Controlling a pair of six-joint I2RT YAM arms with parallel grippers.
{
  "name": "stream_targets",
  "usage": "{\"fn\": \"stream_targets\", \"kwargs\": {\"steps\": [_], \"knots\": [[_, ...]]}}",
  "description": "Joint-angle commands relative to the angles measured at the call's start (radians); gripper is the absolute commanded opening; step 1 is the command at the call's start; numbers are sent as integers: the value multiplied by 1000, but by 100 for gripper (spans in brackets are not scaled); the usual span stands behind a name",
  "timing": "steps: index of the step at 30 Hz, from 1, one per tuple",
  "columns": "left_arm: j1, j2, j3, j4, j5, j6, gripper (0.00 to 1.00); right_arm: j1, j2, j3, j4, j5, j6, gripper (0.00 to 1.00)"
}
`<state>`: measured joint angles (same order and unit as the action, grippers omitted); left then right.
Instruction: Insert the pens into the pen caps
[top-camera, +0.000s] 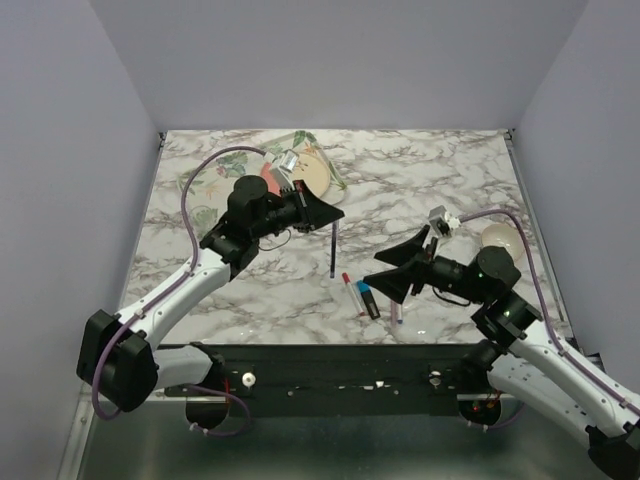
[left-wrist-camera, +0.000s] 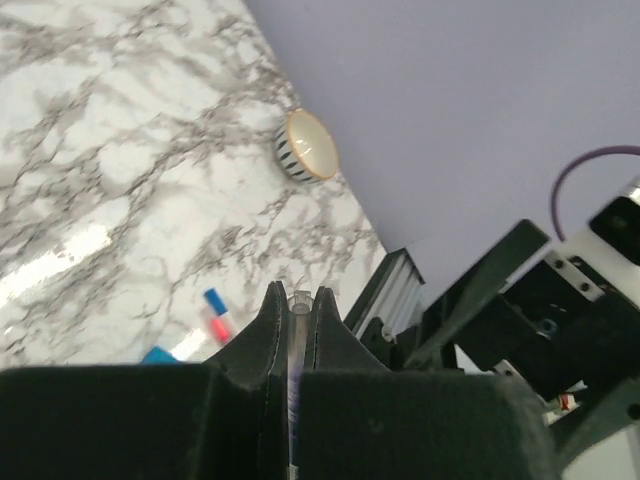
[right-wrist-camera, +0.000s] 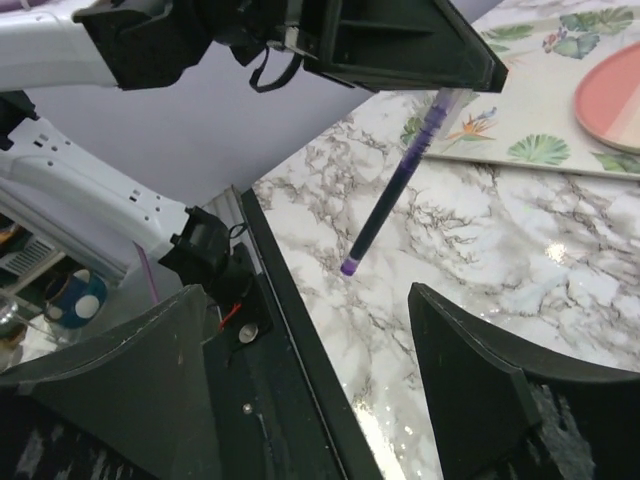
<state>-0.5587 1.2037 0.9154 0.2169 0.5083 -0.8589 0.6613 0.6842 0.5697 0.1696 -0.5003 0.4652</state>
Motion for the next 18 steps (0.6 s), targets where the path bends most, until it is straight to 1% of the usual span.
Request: {"fn": "stream_targets", "kwargs": {"steps": [1,2,3,5,6,7,10,15,18], "knots": [[2,65,-57,-168,-115,8,0,-2,-138,-60,-62,91,88,90],[2,91,-84,-151,-132,-18,0,-2,-153,-65,-71,100,95,90],[2,103,-108,-119,-186,-41,0,-2,-166,-62,-100,126,96,91],[-1,135,-185,-87,-244,-106,0,-2,-187,-54,-128,155,86,91],[-7,146,-208,-42,-267,-118,0,-2,-190,-45,-154,184,82,91],[-12,155,-239,-34,-316,-126,0,-2,-192,-41,-166,201,76,91],[-43,200,-248,-56,-399,-131,0,-2,-180,-19,-211,226,70,91],[-67,282,-253,-25,-435,-155,0,-2,-146,-13,-199,212,75,91],[-76,333,-250,1,-427,-163,1,-2,-127,-16,-183,204,85,91]]}}
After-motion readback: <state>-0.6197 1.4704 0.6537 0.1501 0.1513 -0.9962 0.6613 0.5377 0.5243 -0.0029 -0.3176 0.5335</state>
